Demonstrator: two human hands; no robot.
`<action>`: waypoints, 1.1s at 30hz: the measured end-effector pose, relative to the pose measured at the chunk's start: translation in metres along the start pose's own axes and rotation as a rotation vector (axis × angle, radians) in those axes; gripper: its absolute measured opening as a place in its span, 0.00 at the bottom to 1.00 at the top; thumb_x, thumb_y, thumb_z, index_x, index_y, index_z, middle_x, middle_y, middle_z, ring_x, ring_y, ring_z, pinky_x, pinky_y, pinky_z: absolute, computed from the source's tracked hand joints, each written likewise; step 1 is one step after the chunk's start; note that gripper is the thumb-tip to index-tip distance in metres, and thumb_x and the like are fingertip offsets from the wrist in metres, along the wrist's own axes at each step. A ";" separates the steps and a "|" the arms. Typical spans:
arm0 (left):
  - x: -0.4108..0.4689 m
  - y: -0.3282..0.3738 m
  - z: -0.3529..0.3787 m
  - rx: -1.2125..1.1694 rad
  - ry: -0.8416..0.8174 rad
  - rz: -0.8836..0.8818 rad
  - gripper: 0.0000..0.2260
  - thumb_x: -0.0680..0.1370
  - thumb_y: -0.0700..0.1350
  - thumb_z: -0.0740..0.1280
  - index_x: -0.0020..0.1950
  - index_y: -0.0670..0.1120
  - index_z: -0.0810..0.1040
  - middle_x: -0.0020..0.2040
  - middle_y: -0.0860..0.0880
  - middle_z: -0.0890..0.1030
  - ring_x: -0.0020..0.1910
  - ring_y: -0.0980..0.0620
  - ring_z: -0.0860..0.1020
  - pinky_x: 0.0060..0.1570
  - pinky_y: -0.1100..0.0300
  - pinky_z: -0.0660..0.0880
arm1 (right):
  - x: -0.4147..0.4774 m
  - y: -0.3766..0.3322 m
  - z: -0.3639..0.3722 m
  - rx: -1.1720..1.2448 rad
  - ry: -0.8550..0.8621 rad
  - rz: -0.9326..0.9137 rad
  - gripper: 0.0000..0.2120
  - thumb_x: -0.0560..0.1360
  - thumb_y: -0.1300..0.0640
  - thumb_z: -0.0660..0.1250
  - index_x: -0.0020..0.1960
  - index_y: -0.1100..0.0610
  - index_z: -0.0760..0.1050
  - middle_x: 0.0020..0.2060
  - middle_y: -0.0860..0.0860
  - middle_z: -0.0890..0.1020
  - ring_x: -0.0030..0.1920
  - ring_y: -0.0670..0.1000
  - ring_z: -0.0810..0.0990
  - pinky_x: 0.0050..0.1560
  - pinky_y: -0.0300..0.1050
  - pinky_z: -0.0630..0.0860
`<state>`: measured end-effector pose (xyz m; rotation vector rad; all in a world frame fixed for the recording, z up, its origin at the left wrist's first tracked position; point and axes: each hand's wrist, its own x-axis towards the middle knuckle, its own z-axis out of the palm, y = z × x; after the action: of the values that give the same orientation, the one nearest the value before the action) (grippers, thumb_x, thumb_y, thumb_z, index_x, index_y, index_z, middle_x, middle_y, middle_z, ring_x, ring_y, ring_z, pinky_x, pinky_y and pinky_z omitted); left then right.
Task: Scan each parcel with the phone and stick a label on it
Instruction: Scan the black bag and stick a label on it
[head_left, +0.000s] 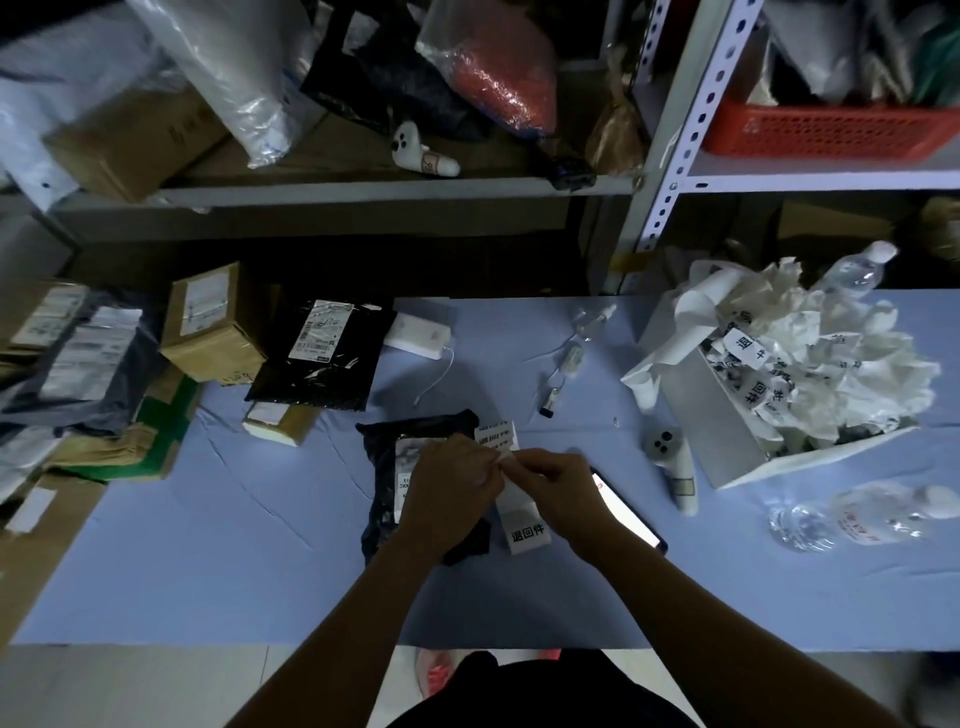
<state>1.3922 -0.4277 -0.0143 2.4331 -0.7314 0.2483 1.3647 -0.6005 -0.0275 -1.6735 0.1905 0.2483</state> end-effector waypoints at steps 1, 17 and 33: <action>-0.001 0.000 -0.001 -0.019 -0.005 -0.049 0.12 0.78 0.45 0.63 0.39 0.40 0.81 0.36 0.44 0.82 0.37 0.45 0.78 0.38 0.45 0.76 | -0.001 -0.001 0.002 0.004 -0.005 -0.006 0.07 0.79 0.52 0.70 0.53 0.52 0.86 0.48 0.46 0.87 0.53 0.47 0.85 0.57 0.45 0.81; 0.001 -0.019 -0.035 0.049 0.275 -0.298 0.19 0.77 0.40 0.70 0.30 0.48 0.66 0.25 0.54 0.65 0.24 0.50 0.68 0.29 0.57 0.66 | -0.004 -0.007 0.020 -0.554 0.403 0.070 0.18 0.70 0.50 0.79 0.54 0.54 0.76 0.51 0.47 0.75 0.52 0.48 0.75 0.53 0.46 0.76; -0.025 -0.043 -0.053 -0.616 0.138 -0.574 0.08 0.78 0.52 0.71 0.55 0.63 0.78 0.45 0.63 0.84 0.46 0.59 0.83 0.43 0.70 0.77 | 0.026 -0.046 0.061 0.169 0.057 0.104 0.12 0.75 0.63 0.74 0.56 0.53 0.80 0.45 0.56 0.87 0.48 0.53 0.87 0.50 0.47 0.84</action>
<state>1.3946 -0.3559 0.0001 1.9020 -0.0102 -0.0397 1.3985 -0.5340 0.0028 -1.5061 0.3325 0.2555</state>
